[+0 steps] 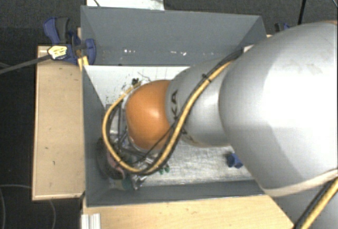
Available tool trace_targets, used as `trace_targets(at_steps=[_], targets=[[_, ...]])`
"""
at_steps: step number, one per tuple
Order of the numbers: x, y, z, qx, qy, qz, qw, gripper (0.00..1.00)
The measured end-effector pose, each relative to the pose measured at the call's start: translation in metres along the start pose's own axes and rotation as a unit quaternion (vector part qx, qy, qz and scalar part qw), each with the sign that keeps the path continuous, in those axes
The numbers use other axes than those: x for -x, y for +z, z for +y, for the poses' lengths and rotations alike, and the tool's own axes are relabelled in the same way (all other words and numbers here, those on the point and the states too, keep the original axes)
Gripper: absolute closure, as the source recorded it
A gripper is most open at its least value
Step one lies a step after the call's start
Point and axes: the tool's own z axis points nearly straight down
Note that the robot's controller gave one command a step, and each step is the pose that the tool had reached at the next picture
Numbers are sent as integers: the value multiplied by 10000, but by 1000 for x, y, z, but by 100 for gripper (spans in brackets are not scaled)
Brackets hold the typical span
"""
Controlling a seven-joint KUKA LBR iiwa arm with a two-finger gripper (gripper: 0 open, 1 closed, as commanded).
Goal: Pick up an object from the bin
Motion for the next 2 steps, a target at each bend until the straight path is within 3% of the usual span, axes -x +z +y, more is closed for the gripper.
trace_targets(at_steps=[1,2], targets=[[0,-1,2,16,4,-2,10000,100],[10,-157,3,29,43,-32,10000,100]])
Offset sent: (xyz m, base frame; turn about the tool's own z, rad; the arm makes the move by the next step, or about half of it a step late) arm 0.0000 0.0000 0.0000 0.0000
